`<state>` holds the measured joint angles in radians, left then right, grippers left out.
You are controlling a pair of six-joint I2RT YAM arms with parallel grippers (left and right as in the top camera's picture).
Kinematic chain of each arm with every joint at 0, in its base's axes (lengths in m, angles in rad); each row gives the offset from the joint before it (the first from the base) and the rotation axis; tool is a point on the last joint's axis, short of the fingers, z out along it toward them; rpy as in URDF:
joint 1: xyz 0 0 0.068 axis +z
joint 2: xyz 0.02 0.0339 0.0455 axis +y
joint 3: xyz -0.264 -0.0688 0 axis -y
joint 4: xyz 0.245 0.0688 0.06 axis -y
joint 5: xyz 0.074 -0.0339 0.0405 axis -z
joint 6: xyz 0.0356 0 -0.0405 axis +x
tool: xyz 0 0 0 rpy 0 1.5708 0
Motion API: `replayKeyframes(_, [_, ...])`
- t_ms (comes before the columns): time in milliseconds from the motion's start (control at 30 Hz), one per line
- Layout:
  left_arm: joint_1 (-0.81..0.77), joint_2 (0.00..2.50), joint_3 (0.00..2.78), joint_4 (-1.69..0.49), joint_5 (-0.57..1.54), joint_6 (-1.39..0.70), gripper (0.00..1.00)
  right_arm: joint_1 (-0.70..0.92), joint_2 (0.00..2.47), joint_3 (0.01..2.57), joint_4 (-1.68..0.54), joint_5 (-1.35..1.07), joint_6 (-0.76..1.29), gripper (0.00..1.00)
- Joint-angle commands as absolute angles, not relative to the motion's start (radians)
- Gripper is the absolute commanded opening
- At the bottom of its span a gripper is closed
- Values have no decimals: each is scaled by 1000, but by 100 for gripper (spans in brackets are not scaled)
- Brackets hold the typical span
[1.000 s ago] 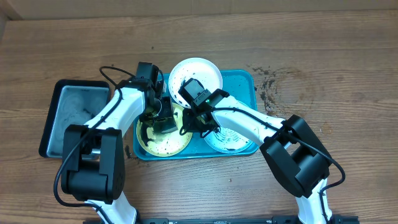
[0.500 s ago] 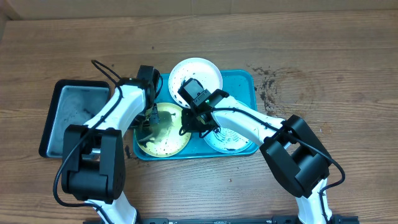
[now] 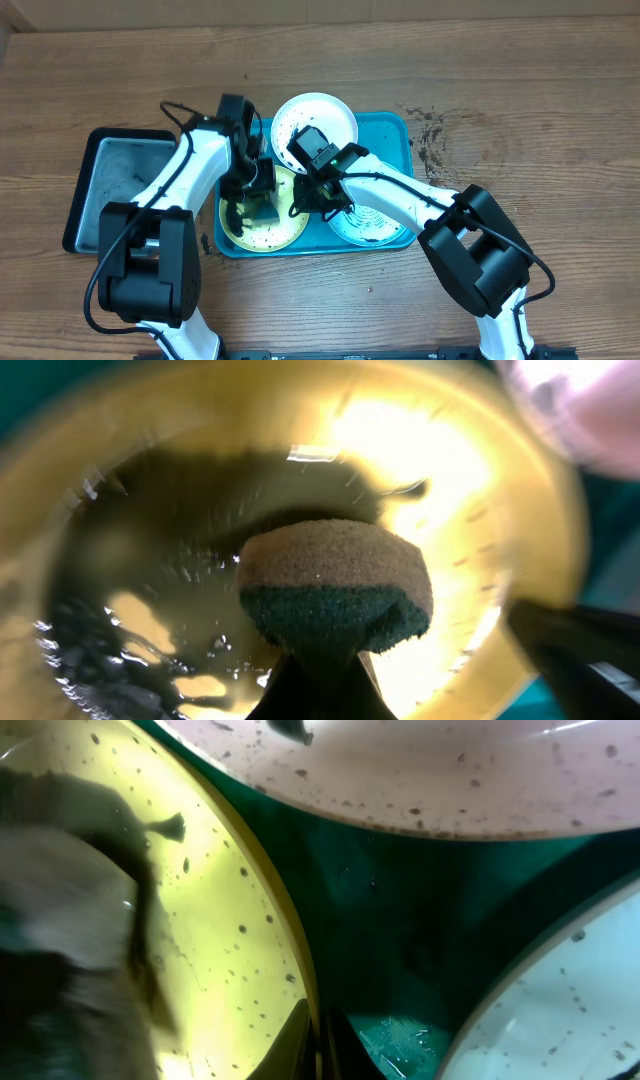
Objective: Clean dirty plates on tray and stack at the side
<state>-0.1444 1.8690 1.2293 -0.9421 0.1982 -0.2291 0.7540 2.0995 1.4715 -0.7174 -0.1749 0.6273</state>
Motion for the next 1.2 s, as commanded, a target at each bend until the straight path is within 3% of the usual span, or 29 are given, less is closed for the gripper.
replayKeyframes(0, [-144, 1877, 1161, -922, 141, -249, 4, 751, 2095, 1488, -712, -162, 621, 4])
replayKeyframes(200, [-144, 1877, 1127, -923, -240, -418, 4, 751, 2095, 1488, -712, -162, 621, 4])
replayKeyframes(400, [-144, 1876, 1194, -969, -325, -437, 4, 751, 2095, 1488, -709, -162, 619, 4])
replayKeyframes(633, [-144, 1848, 1427, -1137, -298, -487, 4, 751, 2094, 1495, -701, -162, 585, 4])
replayKeyframes(867, [-128, 1725, 1533, -1170, -236, -487, 4, 752, 2089, 1603, -769, -155, 498, 4])
replayKeyframes(1167, [157, 1580, 1534, -1159, -101, -486, 4, 752, 2087, 1883, -1071, 157, 440, 4])
